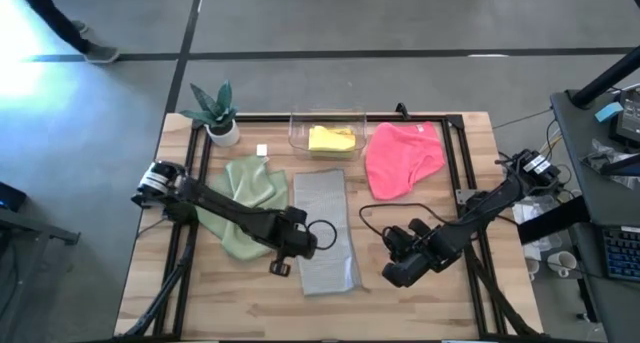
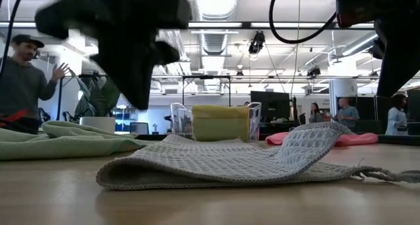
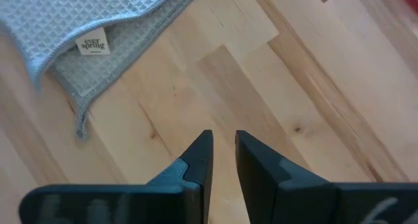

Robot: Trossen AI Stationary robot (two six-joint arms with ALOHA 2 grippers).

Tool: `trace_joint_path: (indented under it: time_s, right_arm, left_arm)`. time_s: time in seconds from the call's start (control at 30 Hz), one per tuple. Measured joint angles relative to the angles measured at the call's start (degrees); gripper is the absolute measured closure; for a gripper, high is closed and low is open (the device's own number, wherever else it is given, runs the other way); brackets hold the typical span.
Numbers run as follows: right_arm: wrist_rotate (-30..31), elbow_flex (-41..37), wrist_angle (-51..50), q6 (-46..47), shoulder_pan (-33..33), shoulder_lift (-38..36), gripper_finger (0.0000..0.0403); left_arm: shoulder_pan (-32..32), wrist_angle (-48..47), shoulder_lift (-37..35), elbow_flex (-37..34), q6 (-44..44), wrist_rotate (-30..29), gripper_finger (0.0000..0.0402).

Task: Fold microfiber towels
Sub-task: Fold the gray microfiber cloth

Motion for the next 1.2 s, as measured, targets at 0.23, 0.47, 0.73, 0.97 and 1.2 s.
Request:
trace_joint_path:
  time_s: [0.23, 0.47, 0.73, 0.97, 1.2]
  right_arm:
    - [0.0, 0.0, 1.0, -1.0, 0.0, 0.0, 0.0347]
    - [0.1, 0.0, 5.0, -6.1, 0.0, 0.0, 0.0346]
    - [0.0, 0.0, 19.3, -19.2, 0.0, 0.0, 0.0346]
    - [-1.9, 0.0, 31.6, -33.0, -0.1, 0.0, 0.0314]
    - [-1.8, 0.0, 37.0, -52.2, -0.4, 0.9, 0.0263]
  left_arm:
    - [-2.1, -1.4, -0.9, 5.9, 0.0, 0.2, 0.04]
    - [-2.1, -10.8, -1.2, 14.5, -2.8, 0.3, 0.0376]
    - [-2.3, -12.9, -1.4, 21.3, -9.5, 0.3, 0.0277]
    - [-5.5, -10.7, -1.4, 19.3, -21.2, -0.1, 0.0243]
    - [-11.7, 0.6, -0.5, 12.2, -21.0, -5.2, 0.0243]
